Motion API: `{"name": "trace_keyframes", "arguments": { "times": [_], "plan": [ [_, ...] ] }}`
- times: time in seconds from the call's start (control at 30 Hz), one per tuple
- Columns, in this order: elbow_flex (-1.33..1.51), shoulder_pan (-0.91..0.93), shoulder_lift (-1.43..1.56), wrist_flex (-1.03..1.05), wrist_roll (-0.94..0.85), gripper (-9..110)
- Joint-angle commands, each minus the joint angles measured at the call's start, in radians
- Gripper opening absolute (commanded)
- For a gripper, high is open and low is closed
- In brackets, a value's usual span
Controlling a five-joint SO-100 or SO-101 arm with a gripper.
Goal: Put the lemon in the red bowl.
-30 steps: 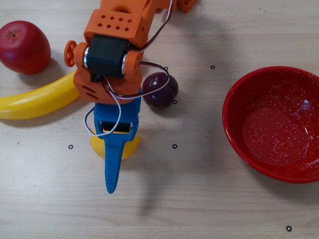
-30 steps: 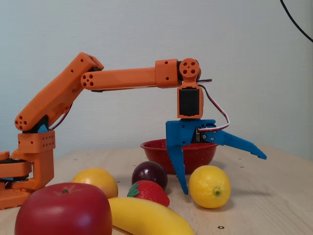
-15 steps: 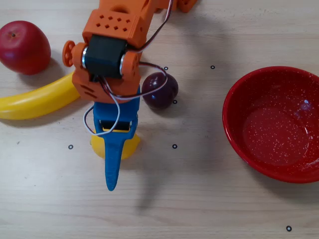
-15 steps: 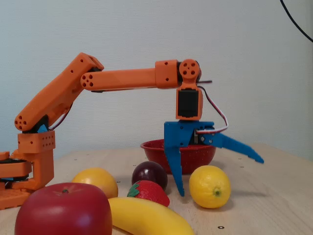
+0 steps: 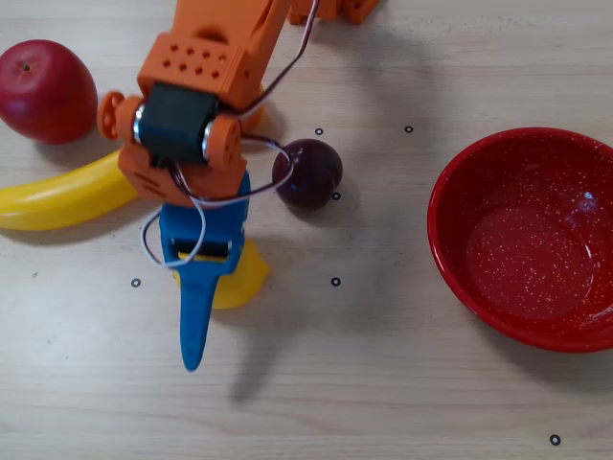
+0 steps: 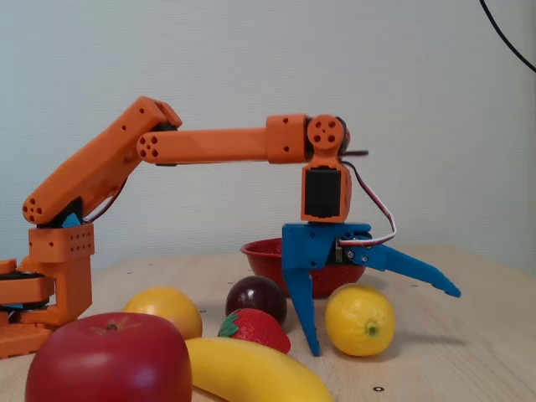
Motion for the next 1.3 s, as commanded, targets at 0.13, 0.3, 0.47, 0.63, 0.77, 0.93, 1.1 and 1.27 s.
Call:
{"name": "trace_keyframes", "arguments": {
  "times": [0.13, 0.3, 0.47, 0.63, 0.77, 0.93, 1.1, 1.27],
  "plan": [
    [-0.087, -0.023, 0.064, -0.011, 0.026, 66],
    [-0.087, -0.012, 0.061, -0.015, 0.02, 66],
    [-0.089, -0.009, 0.061, -0.011, 0.018, 66],
    [-0.089, -0.008, 0.061, -0.005, 0.017, 65],
    [-0.089, -0.008, 0.061, 0.002, 0.009, 63],
    [-0.089, -0.008, 0.061, 0.0, 0.009, 63],
    [-0.092, -0.009, 0.061, -0.002, 0.012, 57],
    [-0.095, -0.008, 0.061, 0.005, 0.017, 54]
  ]
}}
